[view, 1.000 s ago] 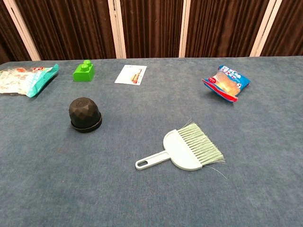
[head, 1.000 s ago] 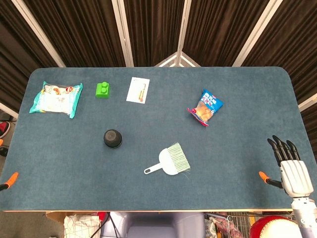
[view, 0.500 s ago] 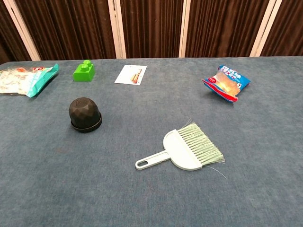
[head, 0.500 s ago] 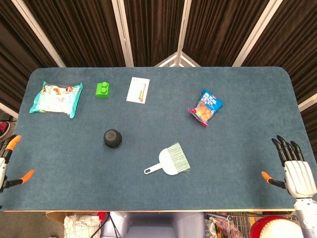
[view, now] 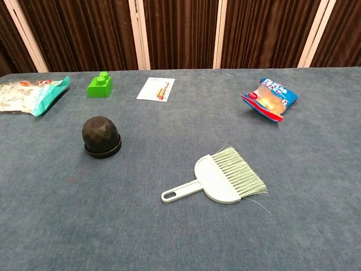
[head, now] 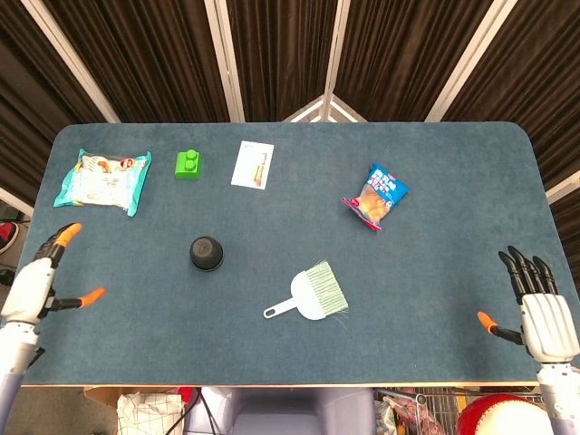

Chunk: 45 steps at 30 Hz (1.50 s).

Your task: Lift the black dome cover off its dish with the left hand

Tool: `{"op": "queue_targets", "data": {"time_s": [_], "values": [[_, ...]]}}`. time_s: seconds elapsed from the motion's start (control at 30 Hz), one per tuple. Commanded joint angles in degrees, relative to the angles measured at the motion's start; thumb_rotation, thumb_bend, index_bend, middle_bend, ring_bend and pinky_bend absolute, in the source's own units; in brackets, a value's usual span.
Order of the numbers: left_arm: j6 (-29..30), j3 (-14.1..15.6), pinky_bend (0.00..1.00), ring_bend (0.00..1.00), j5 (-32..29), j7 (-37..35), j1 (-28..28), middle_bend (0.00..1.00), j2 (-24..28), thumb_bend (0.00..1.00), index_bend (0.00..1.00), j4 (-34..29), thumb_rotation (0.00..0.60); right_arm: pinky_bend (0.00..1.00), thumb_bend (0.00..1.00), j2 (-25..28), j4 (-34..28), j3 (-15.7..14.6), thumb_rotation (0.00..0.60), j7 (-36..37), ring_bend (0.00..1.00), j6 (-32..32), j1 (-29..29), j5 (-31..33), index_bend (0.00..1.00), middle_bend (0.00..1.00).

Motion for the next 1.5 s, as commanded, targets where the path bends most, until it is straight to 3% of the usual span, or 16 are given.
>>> {"op": "queue_targets", "data": {"time_s": [0.03, 0.27, 0.8, 1.5], "values": [[-5.44, -1.09, 0.00, 0.00, -3.50, 0.97, -3.95, 0.00, -2.98, 0.18, 0.03, 2.49, 0.600, 0.01, 0.21, 0.22, 0.25, -0.21, 0.600, 0.47, 0.11, -0.47, 0.22, -0.21, 0.00, 0.01], [-12.08, -2.58, 0.00, 0.00, -8.33, 1.37, -9.37, 0.00, -10.29, 0.17, 0.01, 8.17, 0.600, 0.01, 0.21, 0.20, 0.48, -0.05, 0.600, 0.65, 0.11, -0.39, 0.23, -0.01, 0.00, 0.01], [-16.42, -4.18, 0.00, 0.00, -11.12, 1.18, -16.24, 0.04, -24.84, 0.16, 0.01, 21.07, 0.600, 0.01, 0.21, -0.33, 1.78, 0.40, 0.600, 1.26, 0.11, -2.54, 1.15, 1.47, 0.00, 0.01], [-19.08, -3.79, 0.00, 0.00, -12.25, 4.03, -20.37, 0.07, -33.50, 0.13, 0.01, 29.05, 0.600, 0.01, 0.21, -0.94, 1.50, -0.33, 0.600, 0.71, 0.11, -3.27, 1.28, 1.09, 0.00, 0.01]]}}
